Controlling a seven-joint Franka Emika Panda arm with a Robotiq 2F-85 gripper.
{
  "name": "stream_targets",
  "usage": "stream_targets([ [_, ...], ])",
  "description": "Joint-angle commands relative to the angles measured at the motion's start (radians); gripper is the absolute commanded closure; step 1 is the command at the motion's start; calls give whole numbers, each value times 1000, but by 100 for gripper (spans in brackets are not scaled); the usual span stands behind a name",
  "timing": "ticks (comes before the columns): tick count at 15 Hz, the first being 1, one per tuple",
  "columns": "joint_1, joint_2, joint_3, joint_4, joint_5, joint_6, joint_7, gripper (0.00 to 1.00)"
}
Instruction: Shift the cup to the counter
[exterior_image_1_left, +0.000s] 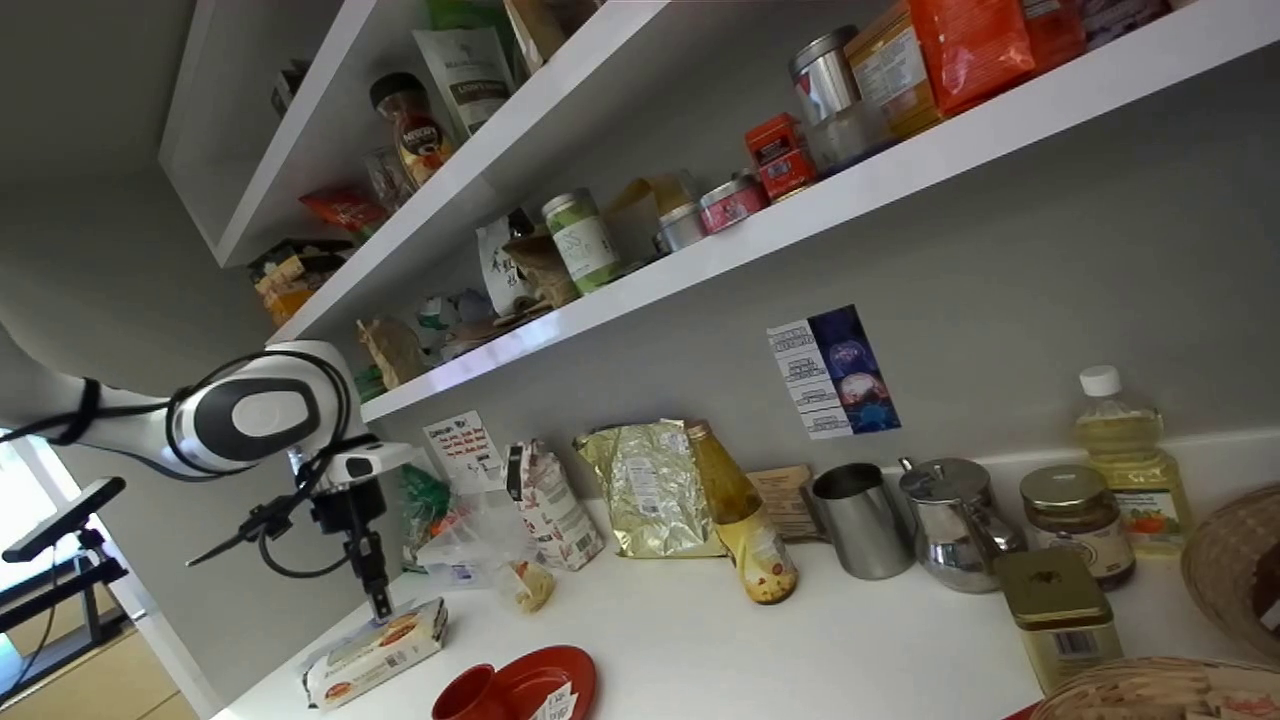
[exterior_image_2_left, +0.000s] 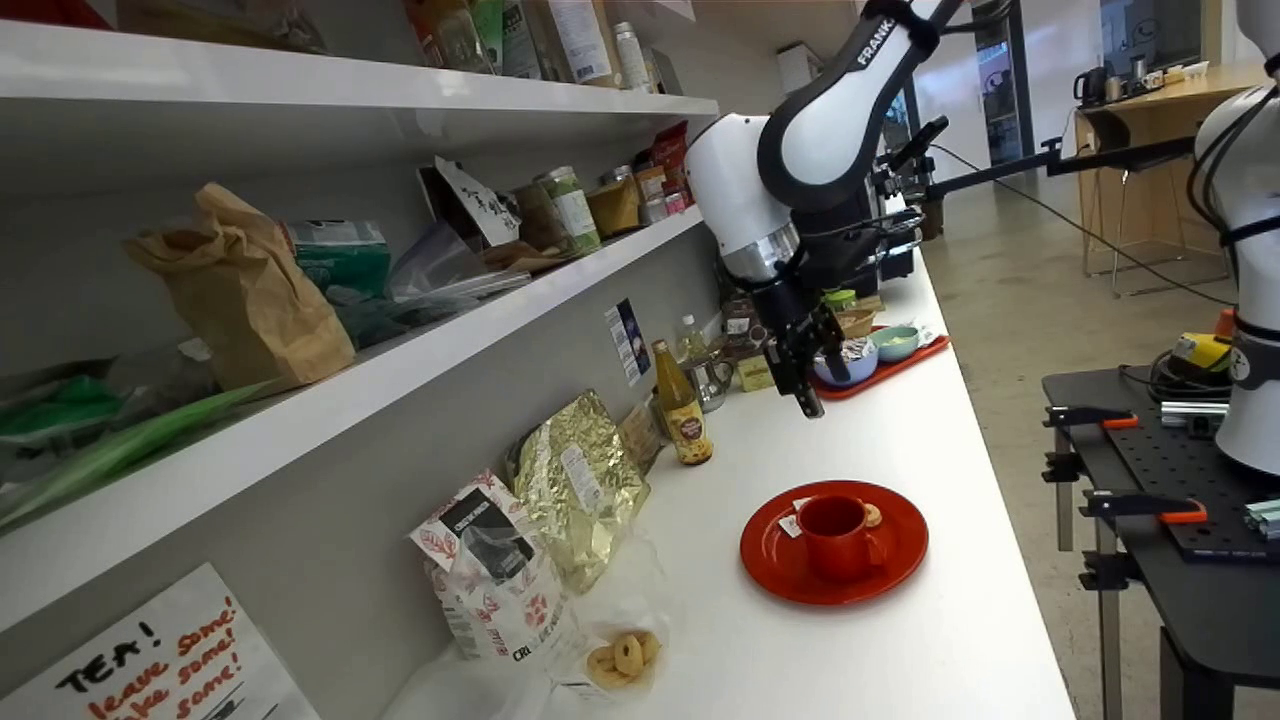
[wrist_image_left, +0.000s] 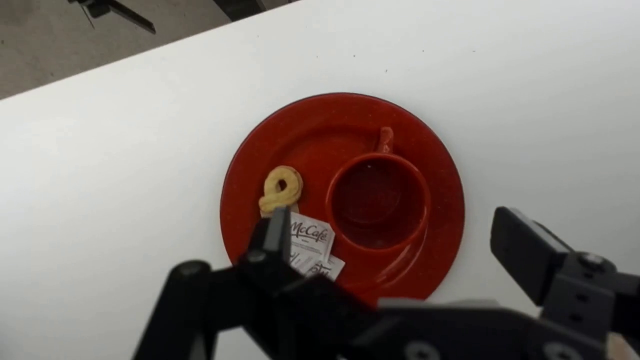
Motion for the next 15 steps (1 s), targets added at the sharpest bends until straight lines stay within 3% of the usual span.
stream_targets([
  [1, 9, 47, -12, -24, -24, 30, 72, 0],
  [6, 9, 84, -35, -76, -12, 102, 134, 0],
  [11, 19, 106, -59, -147, -33, 312, 280, 0],
  [15, 41, 123, -85, -200, -133, 448, 444, 0],
])
